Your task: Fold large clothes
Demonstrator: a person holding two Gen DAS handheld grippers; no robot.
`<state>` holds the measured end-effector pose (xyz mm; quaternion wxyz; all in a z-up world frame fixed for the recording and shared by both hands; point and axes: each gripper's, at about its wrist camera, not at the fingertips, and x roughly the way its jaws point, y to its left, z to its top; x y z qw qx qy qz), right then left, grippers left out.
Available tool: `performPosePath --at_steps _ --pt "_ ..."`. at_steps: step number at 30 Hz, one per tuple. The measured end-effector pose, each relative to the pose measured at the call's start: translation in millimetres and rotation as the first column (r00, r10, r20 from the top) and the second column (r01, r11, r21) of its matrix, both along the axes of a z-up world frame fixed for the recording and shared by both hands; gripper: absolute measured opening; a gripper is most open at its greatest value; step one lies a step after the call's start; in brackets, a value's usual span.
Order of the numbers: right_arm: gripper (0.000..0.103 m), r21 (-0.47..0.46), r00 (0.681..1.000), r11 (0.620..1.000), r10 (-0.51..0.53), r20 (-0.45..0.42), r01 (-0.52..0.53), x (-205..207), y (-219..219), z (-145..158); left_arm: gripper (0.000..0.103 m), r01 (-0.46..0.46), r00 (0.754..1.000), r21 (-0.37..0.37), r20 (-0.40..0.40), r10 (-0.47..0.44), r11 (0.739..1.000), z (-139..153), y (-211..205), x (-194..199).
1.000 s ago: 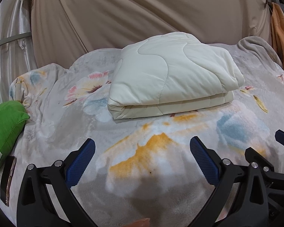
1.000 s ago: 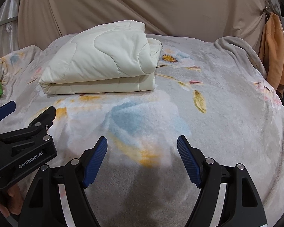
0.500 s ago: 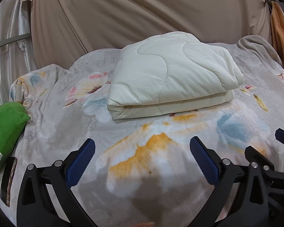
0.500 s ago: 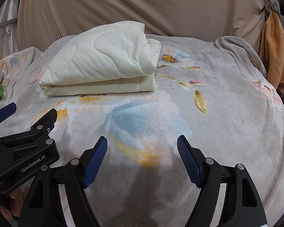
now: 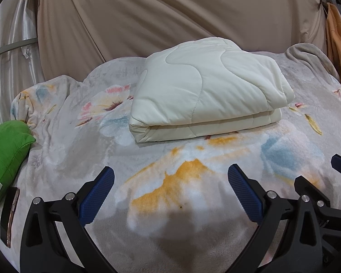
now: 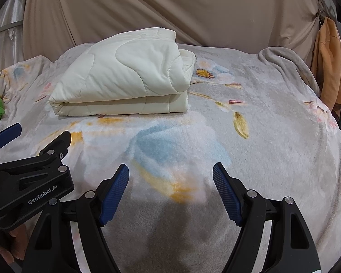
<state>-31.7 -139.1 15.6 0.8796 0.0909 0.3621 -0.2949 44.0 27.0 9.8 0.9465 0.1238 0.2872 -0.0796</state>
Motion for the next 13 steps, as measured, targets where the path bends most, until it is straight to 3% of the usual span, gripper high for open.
performPosePath --at_steps 13 --pt "0.074 -0.001 1.000 1.000 -0.002 0.002 0.002 -0.5 -0.1 -0.2 0.096 0.000 1.000 0.007 0.006 0.000 1.000 1.1 -1.8 -0.4"
